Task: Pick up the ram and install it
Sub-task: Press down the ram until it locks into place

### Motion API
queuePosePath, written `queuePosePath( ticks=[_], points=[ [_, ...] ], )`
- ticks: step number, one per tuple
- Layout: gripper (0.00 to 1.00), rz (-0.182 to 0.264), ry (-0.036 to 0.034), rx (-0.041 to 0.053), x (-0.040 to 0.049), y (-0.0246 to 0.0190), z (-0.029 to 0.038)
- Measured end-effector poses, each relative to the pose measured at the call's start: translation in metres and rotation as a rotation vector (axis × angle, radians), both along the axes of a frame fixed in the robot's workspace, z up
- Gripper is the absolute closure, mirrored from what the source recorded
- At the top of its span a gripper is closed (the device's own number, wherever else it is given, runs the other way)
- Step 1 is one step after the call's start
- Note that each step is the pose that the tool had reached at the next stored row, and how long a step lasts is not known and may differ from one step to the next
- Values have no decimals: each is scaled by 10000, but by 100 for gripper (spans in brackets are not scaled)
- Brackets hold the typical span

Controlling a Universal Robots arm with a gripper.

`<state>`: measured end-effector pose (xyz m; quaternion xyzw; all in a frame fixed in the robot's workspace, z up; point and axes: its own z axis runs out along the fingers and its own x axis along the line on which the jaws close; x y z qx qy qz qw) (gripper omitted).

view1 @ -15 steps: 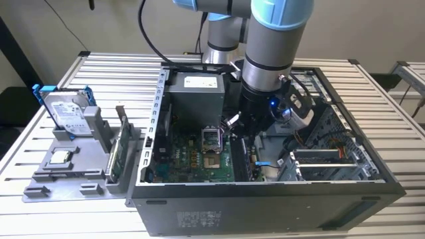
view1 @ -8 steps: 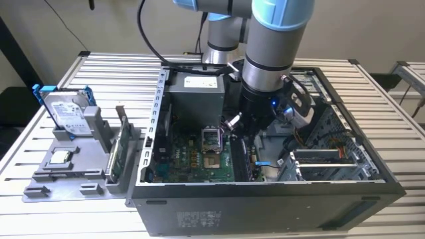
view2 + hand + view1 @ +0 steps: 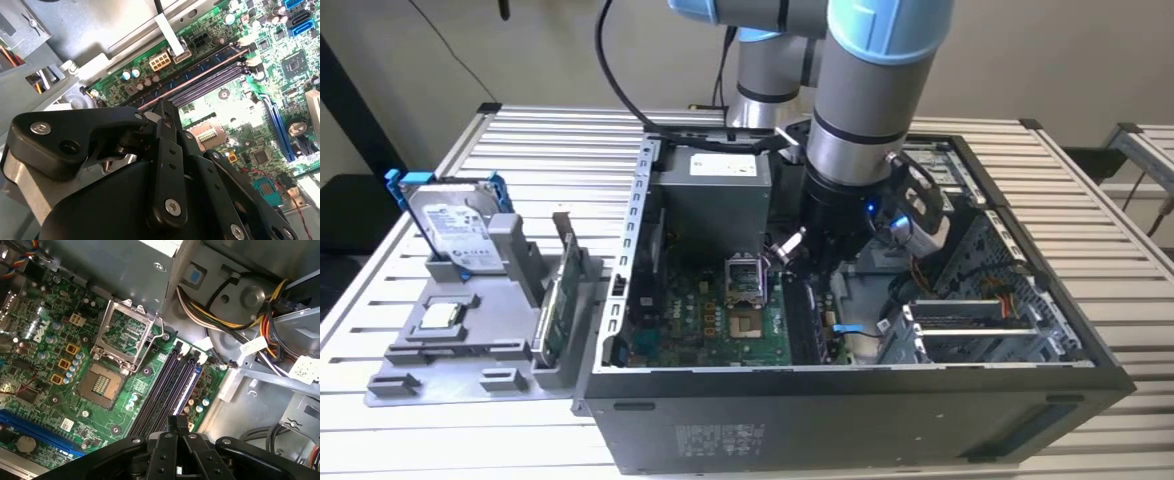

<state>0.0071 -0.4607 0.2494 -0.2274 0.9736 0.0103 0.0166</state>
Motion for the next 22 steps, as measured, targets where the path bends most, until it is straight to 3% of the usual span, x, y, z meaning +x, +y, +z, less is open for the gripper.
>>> queuePosePath(
  ticks=[22],
  points=[
    [89,178,273,2,0,0,-43]
  ],
)
